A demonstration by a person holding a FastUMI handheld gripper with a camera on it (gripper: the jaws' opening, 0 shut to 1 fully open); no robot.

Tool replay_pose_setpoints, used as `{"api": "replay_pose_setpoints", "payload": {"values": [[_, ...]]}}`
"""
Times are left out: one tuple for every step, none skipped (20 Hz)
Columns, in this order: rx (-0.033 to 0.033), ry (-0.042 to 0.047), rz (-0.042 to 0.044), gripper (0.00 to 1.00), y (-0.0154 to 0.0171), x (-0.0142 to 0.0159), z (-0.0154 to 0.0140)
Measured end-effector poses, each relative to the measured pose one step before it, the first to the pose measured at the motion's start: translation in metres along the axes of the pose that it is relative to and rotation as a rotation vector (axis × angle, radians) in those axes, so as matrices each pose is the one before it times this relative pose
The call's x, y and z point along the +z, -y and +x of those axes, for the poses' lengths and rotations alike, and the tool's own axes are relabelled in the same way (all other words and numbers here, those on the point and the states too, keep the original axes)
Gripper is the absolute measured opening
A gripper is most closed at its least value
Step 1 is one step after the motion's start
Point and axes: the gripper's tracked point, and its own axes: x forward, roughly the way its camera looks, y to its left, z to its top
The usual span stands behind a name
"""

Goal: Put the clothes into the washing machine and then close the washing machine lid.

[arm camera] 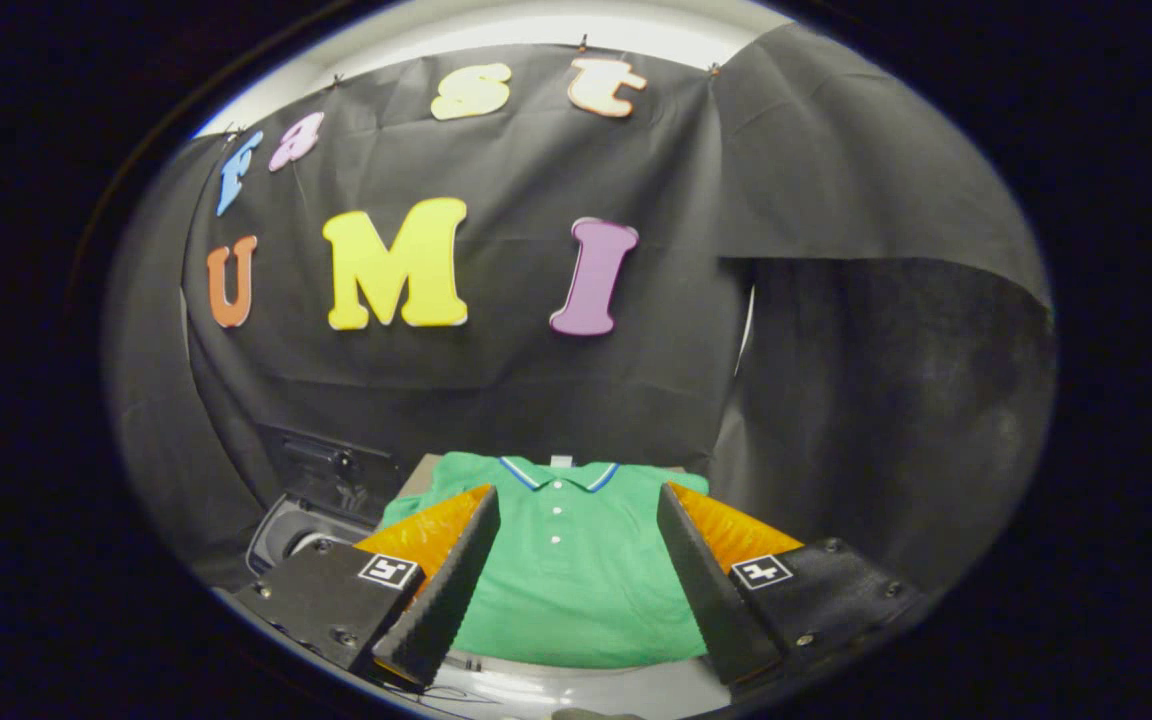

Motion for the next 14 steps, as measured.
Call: {"api": "replay_pose_setpoints", "payload": {"values": [[0.003, -0.02895, -0.00604, 0.99, -0.00082, -0.00376, 0.0129], [0.00028, -0.03107, -0.00407, 0.99, -0.00067, -0.0032, 0.01164], [0.00609, -0.02707, -0.00144, 0.99, -0.00125, -0.00292, 0.01264], [0.01042, -0.02022, 0.00136, 0.99, -0.00293, 0.00007, 0.01027], [0.01116, -0.01862, 0.00022, 0.99, -0.00306, -0.00197, 0.01035], [0.00076, -0.02785, -0.00541, 0.99, -0.00203, -0.00331, 0.01025], [0.00301, -0.01937, -0.01258, 0.99, -0.00082, -0.00354, 0.01288], [0.00175, -0.02107, -0.01194, 0.99, -0.00188, -0.0041, 0.00971], [-0.0015, -0.02709, -0.01064, 0.99, 0.0013, -0.00552, 0.00698], [-0.00041, -0.02795, -0.00634, 0.99, 0.00066, -0.00493, 0.00719], [-0.00079, -0.0282, -0.00055, 0.99, -0.00102, -0.0064, 0.00494], [0.01523, -0.02858, 0.00126, 0.99, -0.00279, -0.00485, 0.00793], [0.00582, -0.03403, 0.00739, 0.99, -0.0012, -0.00698, 0.01066], [0.00092, -0.03662, 0.00803, 0.99, -0.00006, -0.00618, 0.0075]]}}
